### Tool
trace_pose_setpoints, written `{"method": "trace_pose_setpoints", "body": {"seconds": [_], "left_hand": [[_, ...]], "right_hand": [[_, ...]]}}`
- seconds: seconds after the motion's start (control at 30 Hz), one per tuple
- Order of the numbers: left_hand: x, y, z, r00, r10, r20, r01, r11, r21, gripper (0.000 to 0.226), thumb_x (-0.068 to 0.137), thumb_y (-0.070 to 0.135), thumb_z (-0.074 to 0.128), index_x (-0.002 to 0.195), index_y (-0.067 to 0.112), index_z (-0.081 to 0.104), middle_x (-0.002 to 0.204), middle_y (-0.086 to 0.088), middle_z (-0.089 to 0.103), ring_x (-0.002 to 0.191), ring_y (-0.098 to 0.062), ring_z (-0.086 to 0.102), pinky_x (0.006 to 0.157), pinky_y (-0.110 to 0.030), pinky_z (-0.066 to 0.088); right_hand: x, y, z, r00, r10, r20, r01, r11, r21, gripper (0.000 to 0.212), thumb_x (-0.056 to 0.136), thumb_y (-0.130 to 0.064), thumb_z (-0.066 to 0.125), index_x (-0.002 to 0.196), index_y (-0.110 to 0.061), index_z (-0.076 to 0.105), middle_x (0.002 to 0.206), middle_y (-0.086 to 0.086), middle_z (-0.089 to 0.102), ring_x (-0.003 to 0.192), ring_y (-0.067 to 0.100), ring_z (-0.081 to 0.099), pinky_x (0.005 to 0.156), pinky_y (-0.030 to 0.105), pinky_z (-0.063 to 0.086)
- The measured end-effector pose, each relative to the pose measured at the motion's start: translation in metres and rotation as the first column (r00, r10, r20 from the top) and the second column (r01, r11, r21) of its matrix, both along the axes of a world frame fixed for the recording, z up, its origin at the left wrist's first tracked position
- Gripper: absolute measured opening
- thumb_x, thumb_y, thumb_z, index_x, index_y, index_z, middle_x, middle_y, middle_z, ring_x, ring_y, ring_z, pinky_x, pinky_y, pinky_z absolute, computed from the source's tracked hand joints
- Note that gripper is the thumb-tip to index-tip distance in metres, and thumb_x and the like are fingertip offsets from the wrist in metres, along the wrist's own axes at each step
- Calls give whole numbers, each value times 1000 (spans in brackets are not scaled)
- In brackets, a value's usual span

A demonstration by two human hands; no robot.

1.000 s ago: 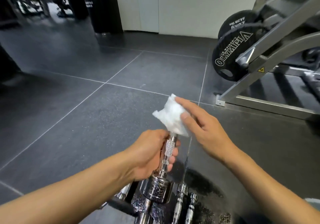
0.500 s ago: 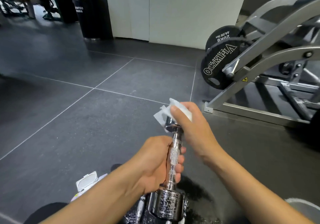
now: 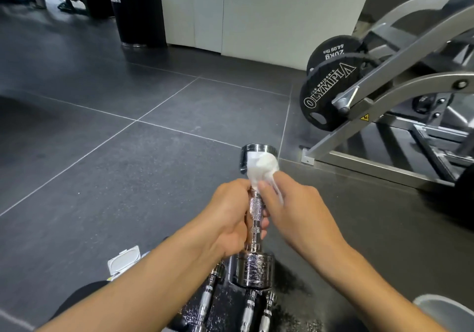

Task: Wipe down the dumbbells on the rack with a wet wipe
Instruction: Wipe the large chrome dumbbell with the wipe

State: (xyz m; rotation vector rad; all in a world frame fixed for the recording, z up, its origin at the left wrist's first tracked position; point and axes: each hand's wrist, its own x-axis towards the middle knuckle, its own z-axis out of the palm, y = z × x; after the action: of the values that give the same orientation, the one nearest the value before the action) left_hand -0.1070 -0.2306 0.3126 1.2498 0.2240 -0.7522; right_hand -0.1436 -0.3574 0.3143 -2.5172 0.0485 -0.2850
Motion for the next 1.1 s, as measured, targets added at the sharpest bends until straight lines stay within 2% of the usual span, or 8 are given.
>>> {"method": "trace_pose_setpoints", "body": {"seconds": [0.1, 0.23, 0.4, 0.6, 0.77, 0.9, 1.0, 1.1], "left_hand": [[4, 1, -4, 997, 9, -76, -12, 999, -51, 43, 103, 36, 34, 82, 10, 61, 65, -11, 53, 51, -22, 47, 59, -32, 39], [8, -2, -2, 991, 1, -133, -17, 993, -120, 46, 98, 51, 39, 82, 15, 62, 69, -8, 54, 56, -22, 47, 62, -32, 38], [16, 0, 7, 987, 24, -161, -55, 980, -190, 31, 88, 51, 47, 81, 25, 62, 72, 0, 54, 59, -20, 52, 60, -27, 41], [34, 9, 1, 979, 71, -191, -100, 984, -146, 63, 91, 71, 42, 79, 11, 56, 72, -8, 43, 60, -22, 42, 59, -28, 38], [42, 16, 6, 972, 181, -147, -203, 968, -150, 63, 93, 66, 48, 112, 8, 58, 83, -11, 48, 66, -22, 49, 63, -29, 47], [43, 19, 7, 967, 190, -172, -220, 959, -179, 62, 82, 64, 63, 98, 5, 52, 82, -7, 42, 62, -21, 43, 56, -29, 43], [43, 20, 6, 957, 194, -216, -243, 943, -226, 50, 80, 55, 67, 84, 10, 47, 73, -4, 41, 58, -19, 41, 62, -29, 40], [43, 18, 3, 941, 222, -256, -292, 914, -282, 37, 80, 43, 68, 84, 13, 47, 68, -2, 43, 57, -19, 41, 69, -33, 39]], "right_hand": [[-3, 2, -6, 964, 104, 244, -43, 969, -242, 32, 100, -21, 59, 80, -26, 35, 73, -9, 48, 75, 19, 45, 61, 44, 47], [-1, -1, -7, 944, 233, 233, -148, 932, -331, 44, 74, 3, 72, 106, -24, 59, 114, -8, 55, 95, 12, 49, 59, 41, 55], [-7, -15, -14, 900, 422, 111, -347, 847, -404, 45, 94, -27, 47, 135, -27, 65, 155, -7, 54, 139, 20, 54, 89, 49, 62], [-30, -30, -5, 803, 594, -39, -588, 781, -210, 43, 104, -18, 46, 143, -26, 60, 155, -19, 49, 147, -13, 29, 119, 23, 33], [-47, -28, -10, 725, 689, 29, -662, 707, -247, 38, 104, -26, 55, 141, -24, 63, 158, -8, 49, 142, 9, 50, 112, 33, 46], [-44, -28, -28, 816, 543, 196, -538, 839, -84, 29, 106, -29, 56, 130, -25, 72, 143, -12, 61, 132, 11, 58, 106, 31, 49], [-41, -11, -40, 972, 149, 182, -207, 907, 365, 15, 104, -28, 61, 109, -36, 73, 111, -11, 75, 102, 13, 70, 94, 39, 55], [-36, -2, -40, 977, 98, -188, 142, 358, 923, 22, 103, -22, 58, 119, -14, 71, 120, 16, 73, 104, 34, 63, 109, 62, 43]]}}
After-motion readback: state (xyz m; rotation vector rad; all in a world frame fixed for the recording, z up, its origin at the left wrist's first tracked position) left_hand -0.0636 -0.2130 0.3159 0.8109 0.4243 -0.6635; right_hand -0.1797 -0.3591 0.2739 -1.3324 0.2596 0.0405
